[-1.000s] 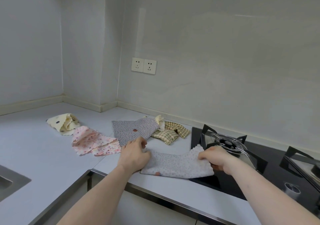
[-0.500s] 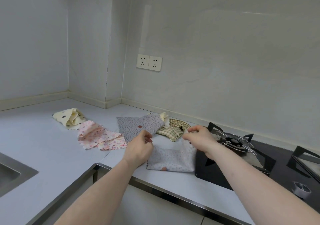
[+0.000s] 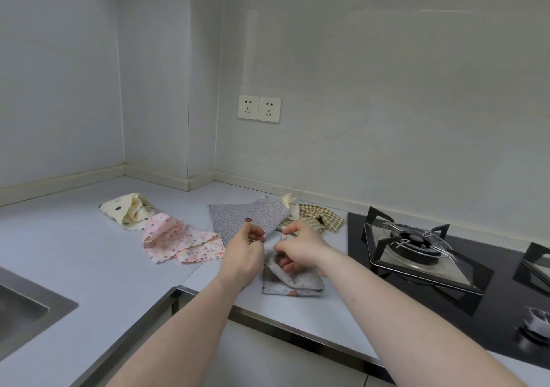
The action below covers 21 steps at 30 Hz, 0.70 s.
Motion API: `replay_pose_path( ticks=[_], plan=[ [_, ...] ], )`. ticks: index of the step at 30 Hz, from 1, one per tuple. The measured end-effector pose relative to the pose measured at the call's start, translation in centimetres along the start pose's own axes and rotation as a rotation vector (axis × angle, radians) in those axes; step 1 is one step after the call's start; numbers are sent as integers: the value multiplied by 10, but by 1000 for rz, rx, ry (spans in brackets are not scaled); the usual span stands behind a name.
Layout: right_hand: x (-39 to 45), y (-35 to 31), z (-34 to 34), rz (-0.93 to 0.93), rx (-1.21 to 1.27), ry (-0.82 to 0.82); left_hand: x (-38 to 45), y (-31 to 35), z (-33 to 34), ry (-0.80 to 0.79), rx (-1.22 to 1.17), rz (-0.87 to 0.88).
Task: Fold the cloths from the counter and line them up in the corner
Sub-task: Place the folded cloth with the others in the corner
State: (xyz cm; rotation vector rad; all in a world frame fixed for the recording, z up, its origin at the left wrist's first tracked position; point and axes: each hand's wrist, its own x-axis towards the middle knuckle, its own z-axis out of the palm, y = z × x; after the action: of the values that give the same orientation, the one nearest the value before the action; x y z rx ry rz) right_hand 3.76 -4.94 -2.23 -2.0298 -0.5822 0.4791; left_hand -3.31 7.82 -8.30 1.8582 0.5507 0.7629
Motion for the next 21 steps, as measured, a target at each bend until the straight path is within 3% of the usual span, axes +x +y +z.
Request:
replay_pose_path(
  ticks=[3, 10, 14, 21],
  plan=[
    [-3, 5, -5, -12, -71, -9, 0, 0, 0, -5, 32, 2],
    [6, 40, -53, -36, -330, 234, -1, 1, 6, -72, 328, 35],
    [13, 66, -58, 26, -269, 149, -1, 1, 10, -107, 512, 64],
    [20, 69, -51, 68, -89, 10, -4, 4, 8, -182, 553, 58]
  ],
)
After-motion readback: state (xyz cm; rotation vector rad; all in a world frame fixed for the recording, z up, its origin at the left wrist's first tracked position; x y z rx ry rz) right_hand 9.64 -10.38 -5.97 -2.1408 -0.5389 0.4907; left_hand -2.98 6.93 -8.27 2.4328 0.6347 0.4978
